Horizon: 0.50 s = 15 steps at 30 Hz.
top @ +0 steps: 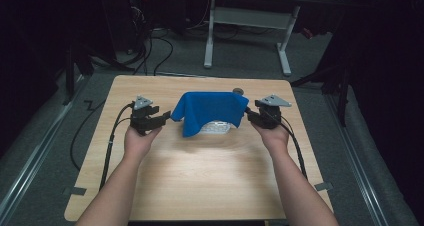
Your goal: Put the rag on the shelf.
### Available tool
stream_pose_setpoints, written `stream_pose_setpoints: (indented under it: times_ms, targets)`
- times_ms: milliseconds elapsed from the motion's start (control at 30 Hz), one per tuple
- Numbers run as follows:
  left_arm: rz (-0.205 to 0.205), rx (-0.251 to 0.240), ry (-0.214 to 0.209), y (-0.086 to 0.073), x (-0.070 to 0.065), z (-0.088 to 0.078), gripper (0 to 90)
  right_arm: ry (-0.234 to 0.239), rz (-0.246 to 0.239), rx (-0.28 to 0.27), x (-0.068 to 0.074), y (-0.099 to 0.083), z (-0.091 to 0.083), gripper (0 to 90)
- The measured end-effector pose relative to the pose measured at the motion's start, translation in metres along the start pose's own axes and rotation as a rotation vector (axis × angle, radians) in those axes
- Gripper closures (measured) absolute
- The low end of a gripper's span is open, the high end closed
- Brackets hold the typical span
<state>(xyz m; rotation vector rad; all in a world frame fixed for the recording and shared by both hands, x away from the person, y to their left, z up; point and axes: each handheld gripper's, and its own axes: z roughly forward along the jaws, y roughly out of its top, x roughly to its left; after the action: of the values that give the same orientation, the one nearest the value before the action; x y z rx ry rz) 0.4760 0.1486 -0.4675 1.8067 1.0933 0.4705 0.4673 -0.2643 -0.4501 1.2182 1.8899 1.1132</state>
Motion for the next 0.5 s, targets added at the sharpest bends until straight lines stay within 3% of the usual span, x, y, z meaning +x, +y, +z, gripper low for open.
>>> stream_pose_setpoints:
  times_ms: [133, 300, 367, 500]
  targets:
    - [0.003, 0.007, 0.011, -0.007, -0.002, -0.008, 45.2, -0.023, -0.013, -0.029, 0.0, -0.005, -0.007, 47.1]
    - [-0.004, -0.011, -0.01, -0.018, -0.004, -0.02, 45.2, -0.008, -0.018, 0.004, -0.001, -0.011, -0.014, 44.4]
    - [0.003, -0.008, -0.011, -0.022, -0.006, -0.023, 45.2, -0.012, -0.026, -0.022, 0.0, -0.014, -0.019, 44.5]
    - [0.002, 0.001, -0.02, -0.03, -0.009, -0.031, 45.1, 0.001, -0.029, -0.001, 0.002, -0.017, -0.026, 43.0]
